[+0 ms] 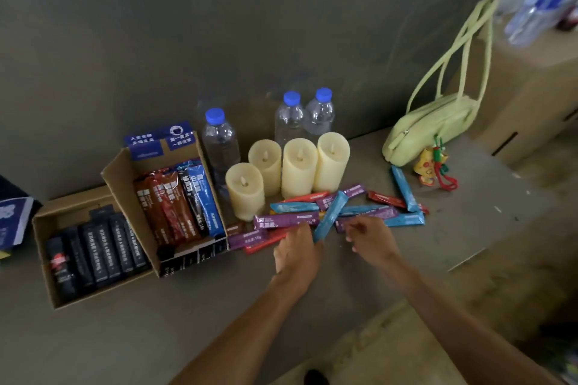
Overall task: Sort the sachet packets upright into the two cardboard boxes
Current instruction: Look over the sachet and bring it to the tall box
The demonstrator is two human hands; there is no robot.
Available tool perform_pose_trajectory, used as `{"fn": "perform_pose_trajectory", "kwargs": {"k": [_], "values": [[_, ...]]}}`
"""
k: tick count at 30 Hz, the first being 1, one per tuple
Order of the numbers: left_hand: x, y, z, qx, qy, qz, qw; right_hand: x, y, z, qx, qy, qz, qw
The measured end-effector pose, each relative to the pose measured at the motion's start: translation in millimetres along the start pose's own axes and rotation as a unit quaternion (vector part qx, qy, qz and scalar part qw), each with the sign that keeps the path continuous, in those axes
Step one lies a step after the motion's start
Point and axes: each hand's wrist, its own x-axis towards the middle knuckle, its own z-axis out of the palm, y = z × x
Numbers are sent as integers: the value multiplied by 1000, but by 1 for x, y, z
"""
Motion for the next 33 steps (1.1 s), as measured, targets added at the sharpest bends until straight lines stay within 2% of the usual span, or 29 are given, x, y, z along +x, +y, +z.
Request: {"fn": "perform_pose_trajectory", "kwargs": {"k": [3, 5, 8, 9, 11, 13, 16, 19, 21, 23, 26, 29, 31, 33], "values": [[2, 1, 3, -28, 8, -9, 1000, -1, -3, -3, 68, -3, 35, 997], [-1, -2, 1, -56, 25, 11, 998, 3, -4, -4, 148, 2, 87, 985], [-13, -9, -7, -60, 66, 91, 992, 7, -8, -11, 304, -21, 196, 932], [-16, -13, -10, -48, 80, 120, 988, 8, -8, -16, 342, -48, 212, 914], [-23, -18, -15, -31, 108, 158, 981, 7, -8, -25, 386, -111, 193, 895], [-27, -23, -21, -74, 135, 159, 975, 1, -9, -32, 364, -162, 117, 910], [-31, -23, -33, -256, 129, 107, 952, -10, -16, -40, 280, -150, 1, 948], [-38, -18, -46, -455, 62, 46, 887, -17, -25, -51, 197, -131, -70, 969], [-41, -16, -52, -519, 57, 38, 852, -20, -29, -57, 162, -130, -93, 974], [-44, -14, -57, -537, 67, 30, 840, -25, -35, -60, 139, -134, -112, 975], [-48, -17, -68, -519, 101, 17, 849, -31, -44, -58, 73, -143, -152, 975], [-52, -26, -91, -518, 130, 5, 845, -35, -54, -48, -7, -194, -182, 964], [-55, -38, -110, -488, 163, 5, 857, -40, -64, -37, 0, -237, -187, 953], [-57, -53, -126, -460, 193, 5, 867, -45, -76, -24, 73, -242, -191, 949]]}}
